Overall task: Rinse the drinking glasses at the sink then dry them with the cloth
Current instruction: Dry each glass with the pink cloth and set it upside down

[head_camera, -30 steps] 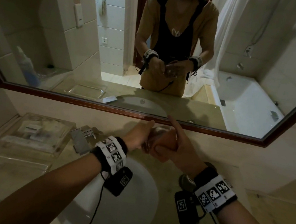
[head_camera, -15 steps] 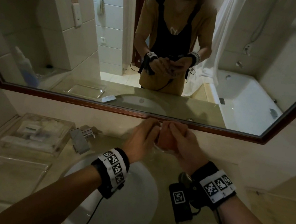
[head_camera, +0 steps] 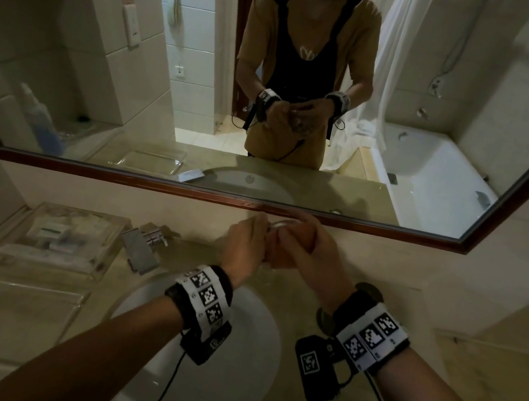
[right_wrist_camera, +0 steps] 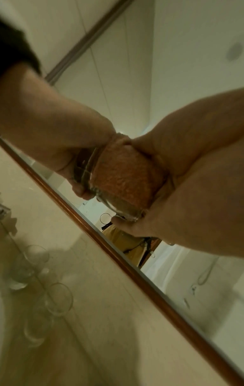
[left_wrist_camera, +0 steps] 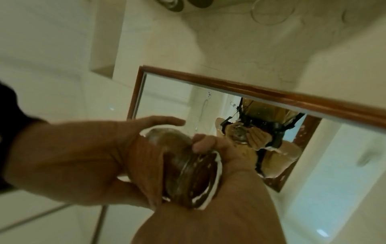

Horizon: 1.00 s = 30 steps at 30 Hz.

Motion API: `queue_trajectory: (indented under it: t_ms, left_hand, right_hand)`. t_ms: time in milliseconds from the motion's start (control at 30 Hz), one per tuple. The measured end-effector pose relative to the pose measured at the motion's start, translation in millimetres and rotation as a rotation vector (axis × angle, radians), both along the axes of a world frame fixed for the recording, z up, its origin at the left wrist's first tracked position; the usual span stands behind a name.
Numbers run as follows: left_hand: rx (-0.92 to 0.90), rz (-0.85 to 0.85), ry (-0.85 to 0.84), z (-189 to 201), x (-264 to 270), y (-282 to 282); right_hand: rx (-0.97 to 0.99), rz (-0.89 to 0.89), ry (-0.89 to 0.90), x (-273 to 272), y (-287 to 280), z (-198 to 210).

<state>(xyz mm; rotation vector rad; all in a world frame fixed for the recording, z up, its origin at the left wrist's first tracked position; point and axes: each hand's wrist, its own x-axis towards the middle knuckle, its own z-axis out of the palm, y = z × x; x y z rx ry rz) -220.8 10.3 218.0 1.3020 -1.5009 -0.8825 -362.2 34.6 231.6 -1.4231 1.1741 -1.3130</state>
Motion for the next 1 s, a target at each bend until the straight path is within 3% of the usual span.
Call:
queue_trajectory:
  t_ms: [133,200,267,333,400,567,633,733,867,1000]
  left_hand:
    - [-0.510,-0.185,-0.302,2.6,-2.0,13.9]
    - [-0.683,-0.225,-0.494,-2.2,0.3,7.6]
    - [-0.767,-0.233,-0.539,-6.7,3.9,0.9]
    - [-0.700,-0.255,-0.436,-7.0,5.6,-1.8]
    - [-0.516,-0.250,-0.270,-7.4,4.6,-1.5]
    - [0.274,-0.179,0.441,-8.0,-7.9,-7.1]
    - [0.445,-0.217,0.614,-2.7,-10.4,-5.7]
    - [0.487,-0.310,0.716,4.5,-8.5,-2.0]
    - [0.436,-0.299,0.704,-0.8,-3.0,-3.7]
    - [0.288,-0.290,0.672,-2.4,-1.2,-0.3]
  right_hand:
    - [0.270,-0.168,-0.260,2.4,-7.8,0.8]
    - [0.391,-0.138,-0.381,0.9,-9.4,-0.1]
    - [0.428,-0.094,-0.415,-1.2,-9.6,3.0]
    - [0.410,-0.052,-0.388,-3.1,-9.8,5.8]
    - [0.368,-0.035,-0.348,-4.1,-9.4,7.6]
    - [0.291,-0.008,-0.447,1.6,-7.1,5.5]
    - [0.279,0.021,-0.494,4.6,-5.7,4.0]
    - [0.275,0.078,-0.505,5.0,-3.6,0.9]
    - [0.318,0.154,-0.523,-2.2,-3.7,0.1]
    - [0.371,0.116,-0.491,-5.9,-8.6,2.6]
